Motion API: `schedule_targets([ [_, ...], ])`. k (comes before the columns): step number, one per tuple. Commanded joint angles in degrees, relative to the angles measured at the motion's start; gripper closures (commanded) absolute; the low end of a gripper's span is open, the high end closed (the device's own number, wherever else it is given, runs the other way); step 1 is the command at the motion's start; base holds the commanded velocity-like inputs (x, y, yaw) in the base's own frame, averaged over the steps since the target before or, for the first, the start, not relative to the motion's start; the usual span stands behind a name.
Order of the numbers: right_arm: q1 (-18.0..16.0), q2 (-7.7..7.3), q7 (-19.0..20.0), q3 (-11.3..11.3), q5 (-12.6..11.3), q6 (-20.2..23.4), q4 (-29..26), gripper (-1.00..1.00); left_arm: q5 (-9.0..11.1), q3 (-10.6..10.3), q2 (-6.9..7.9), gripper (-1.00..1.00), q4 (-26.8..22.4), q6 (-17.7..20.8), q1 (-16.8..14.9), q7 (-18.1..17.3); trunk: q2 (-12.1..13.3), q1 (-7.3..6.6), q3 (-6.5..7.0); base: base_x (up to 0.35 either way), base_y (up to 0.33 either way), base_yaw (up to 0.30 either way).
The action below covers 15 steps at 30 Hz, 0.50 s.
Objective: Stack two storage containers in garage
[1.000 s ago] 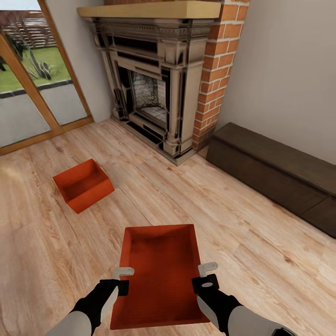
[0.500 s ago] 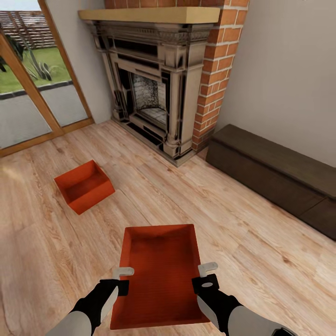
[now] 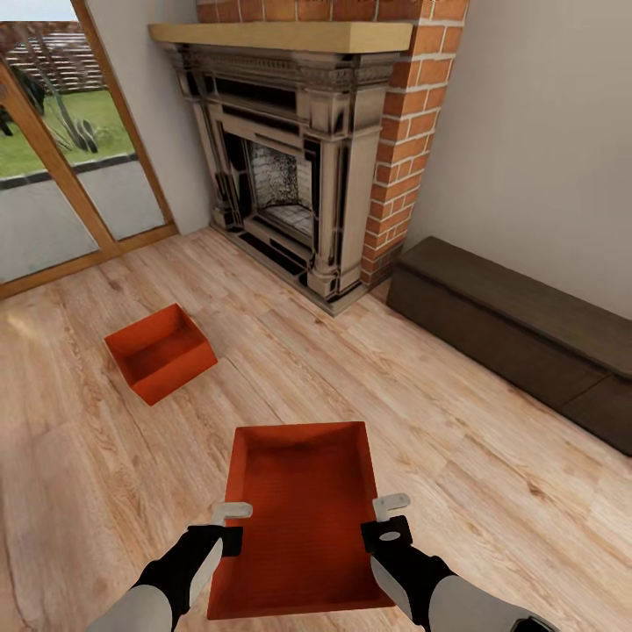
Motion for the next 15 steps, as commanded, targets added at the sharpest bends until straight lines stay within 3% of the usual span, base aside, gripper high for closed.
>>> schedule_targets([
  [1,-0.05,-0.01,-0.13,0.01,0.92,0.32,-1.44,1.00,0.74,-0.11,-0.03,1.00,0.08,0.32,0.03,0.18,0.39,-0.23,0.15,0.000,0.000,0.000],
  [15,-0.05,-0.02,-0.10,0.10,0.94,0.26,-1.40,1.00,0.74,-0.11,-0.03,1.00,0.08,0.32,0.03,0.18,6.01,-3.30,2.66,0.000,0.000,0.000],
])
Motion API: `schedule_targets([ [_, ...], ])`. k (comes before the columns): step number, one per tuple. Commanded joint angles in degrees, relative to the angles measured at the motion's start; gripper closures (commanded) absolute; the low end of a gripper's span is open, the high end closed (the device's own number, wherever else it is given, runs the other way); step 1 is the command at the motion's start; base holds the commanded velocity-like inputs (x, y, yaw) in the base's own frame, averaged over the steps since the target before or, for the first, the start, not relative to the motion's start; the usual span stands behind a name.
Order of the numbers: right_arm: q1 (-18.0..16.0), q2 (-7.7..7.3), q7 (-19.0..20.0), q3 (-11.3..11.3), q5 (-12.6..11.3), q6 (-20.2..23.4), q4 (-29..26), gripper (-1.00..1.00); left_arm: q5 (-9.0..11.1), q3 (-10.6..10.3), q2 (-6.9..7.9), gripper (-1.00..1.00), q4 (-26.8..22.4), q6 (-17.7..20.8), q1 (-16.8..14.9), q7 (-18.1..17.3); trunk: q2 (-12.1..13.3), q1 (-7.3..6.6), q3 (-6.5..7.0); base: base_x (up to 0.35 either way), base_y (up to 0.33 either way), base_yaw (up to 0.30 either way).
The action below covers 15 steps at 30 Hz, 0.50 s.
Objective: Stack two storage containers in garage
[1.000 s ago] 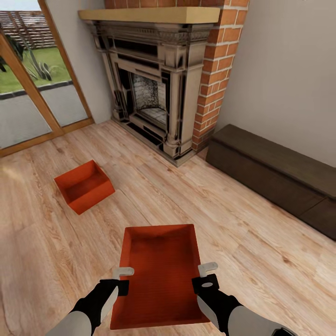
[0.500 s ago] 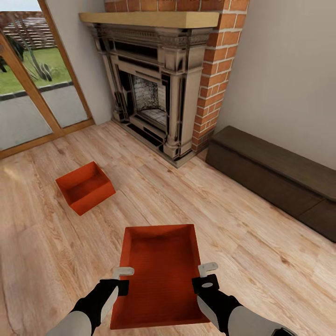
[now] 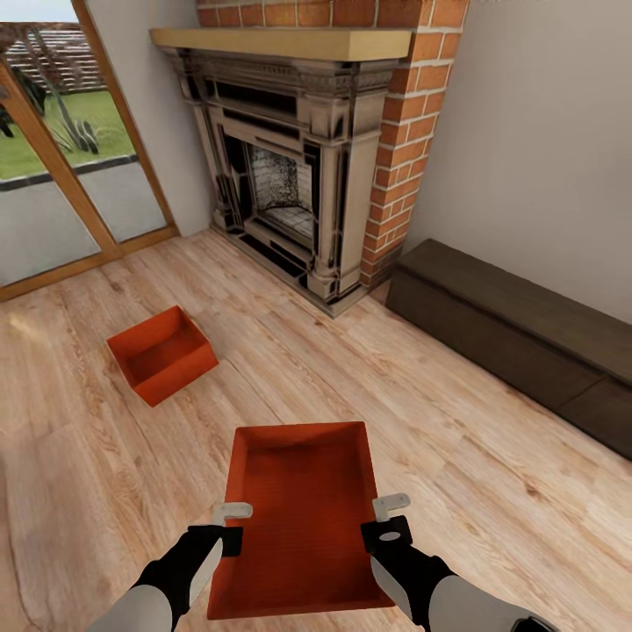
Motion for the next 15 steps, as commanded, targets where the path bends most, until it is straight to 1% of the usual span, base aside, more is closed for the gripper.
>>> schedule_targets([
  [1,-0.05,0.00,-0.12,0.12,0.89,0.26,-1.42,1.00,0.74,-0.11,-0.03,1.00,0.08,0.32,0.04,0.18,0.39,-0.22,0.14,0.000,0.000,0.000],
  [15,-0.12,-0.04,-0.07,0.12,0.89,0.26,-1.42,1.00,0.75,-0.11,-0.04,1.00,0.08,0.32,0.03,0.18,6.00,-3.30,2.66,0.000,0.000,0.000],
])
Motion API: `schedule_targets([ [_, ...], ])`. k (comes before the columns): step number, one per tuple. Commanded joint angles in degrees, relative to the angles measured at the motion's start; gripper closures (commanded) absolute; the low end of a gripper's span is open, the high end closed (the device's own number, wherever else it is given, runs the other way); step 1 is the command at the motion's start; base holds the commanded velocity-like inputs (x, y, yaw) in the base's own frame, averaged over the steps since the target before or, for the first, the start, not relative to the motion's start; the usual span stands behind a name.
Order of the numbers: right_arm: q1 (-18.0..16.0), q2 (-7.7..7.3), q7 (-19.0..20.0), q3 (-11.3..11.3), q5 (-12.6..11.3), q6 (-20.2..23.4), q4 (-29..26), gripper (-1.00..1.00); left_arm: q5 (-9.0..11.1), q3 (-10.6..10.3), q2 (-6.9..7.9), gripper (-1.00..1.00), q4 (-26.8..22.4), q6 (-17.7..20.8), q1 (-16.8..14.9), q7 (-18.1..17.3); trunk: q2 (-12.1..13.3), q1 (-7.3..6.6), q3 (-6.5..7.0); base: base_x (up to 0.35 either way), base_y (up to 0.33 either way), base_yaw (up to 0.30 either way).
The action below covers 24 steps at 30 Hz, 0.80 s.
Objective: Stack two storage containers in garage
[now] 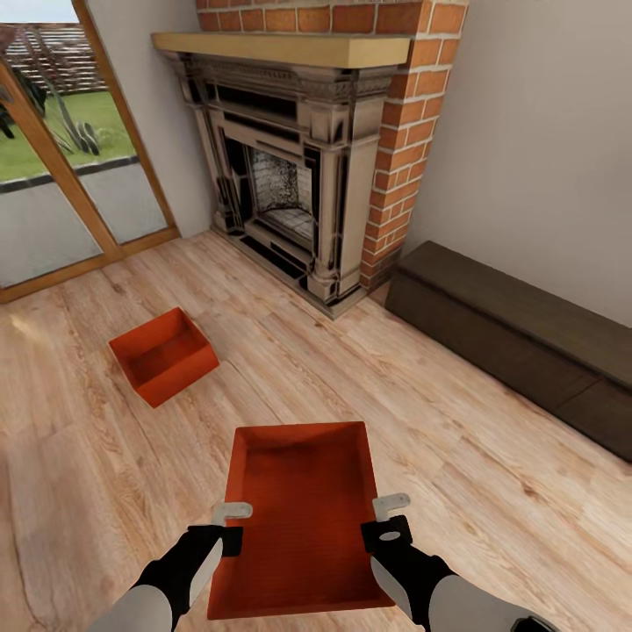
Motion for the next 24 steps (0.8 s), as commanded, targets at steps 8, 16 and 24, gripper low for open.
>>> schedule_targets([
  [8,-0.06,-0.01,-0.12,0.19,0.83,0.16,-1.41,1.00,0.75,-0.16,-0.04,1.00,0.07,0.31,0.04,0.18,3.19,-1.76,1.40,0.000,0.000,0.000],
  [16,-0.06,-0.02,-0.12,0.20,0.83,0.16,-1.46,1.00,0.75,-0.16,-0.03,1.00,0.07,0.31,0.04,0.18,6.40,-3.52,2.83,0.000,0.000,0.000],
  [24,-0.06,-0.02,-0.12,0.27,0.91,0.08,-1.44,1.00,0.75,-0.16,-0.05,1.00,0.07,0.31,0.06,0.18,9.61,-5.27,4.27,0.000,0.000,0.000],
])
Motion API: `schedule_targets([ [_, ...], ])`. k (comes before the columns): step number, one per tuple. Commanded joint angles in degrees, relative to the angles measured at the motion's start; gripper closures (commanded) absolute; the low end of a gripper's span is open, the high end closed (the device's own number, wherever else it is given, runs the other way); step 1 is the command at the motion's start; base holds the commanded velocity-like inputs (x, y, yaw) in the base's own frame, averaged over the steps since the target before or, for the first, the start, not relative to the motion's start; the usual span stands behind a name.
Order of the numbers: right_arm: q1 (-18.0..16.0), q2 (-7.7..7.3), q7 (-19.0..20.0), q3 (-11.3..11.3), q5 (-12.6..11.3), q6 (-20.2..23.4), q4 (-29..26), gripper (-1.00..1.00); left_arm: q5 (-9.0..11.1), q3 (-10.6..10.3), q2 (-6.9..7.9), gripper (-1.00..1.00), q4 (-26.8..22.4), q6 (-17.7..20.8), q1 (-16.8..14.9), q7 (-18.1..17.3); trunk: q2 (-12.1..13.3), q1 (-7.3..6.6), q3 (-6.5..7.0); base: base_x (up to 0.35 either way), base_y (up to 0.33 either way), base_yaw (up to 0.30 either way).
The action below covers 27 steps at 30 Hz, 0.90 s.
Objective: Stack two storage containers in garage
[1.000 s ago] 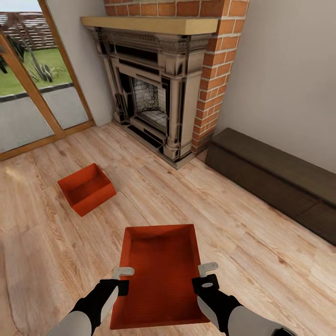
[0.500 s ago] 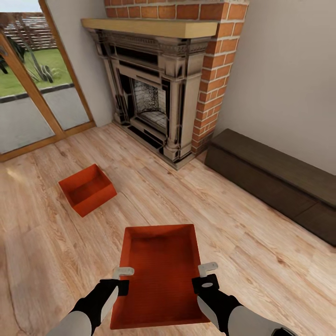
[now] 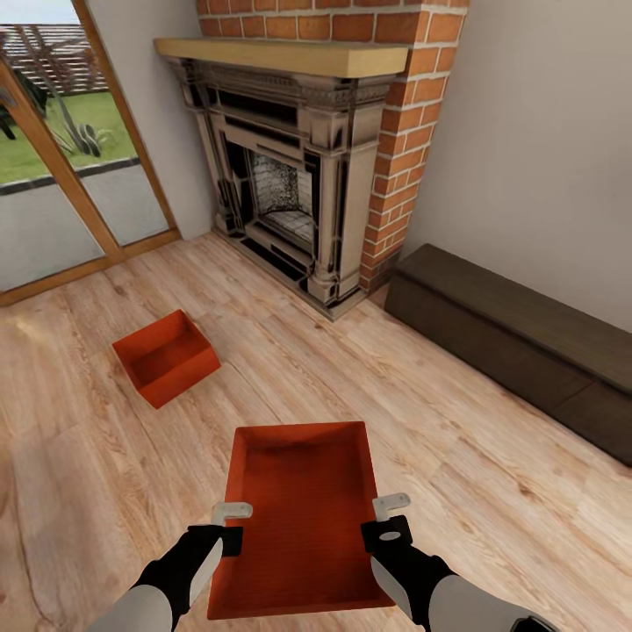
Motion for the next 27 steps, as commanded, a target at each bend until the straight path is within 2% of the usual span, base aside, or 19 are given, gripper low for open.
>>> schedule_targets([
  [1,-0.06,-0.02,-0.13,0.26,0.89,0.07,-1.47,1.00,0.81,-0.21,-0.03,1.00,0.09,0.31,0.02,0.17,0.37,-0.22,0.14,0.000,0.000,0.000],
  [27,-0.06,0.04,-0.20,0.22,0.89,-0.02,-1.50,1.00,0.81,-0.21,-0.08,1.00,0.11,0.49,0.04,0.17,10.80,-5.93,4.80,0.000,0.000,0.000],
])
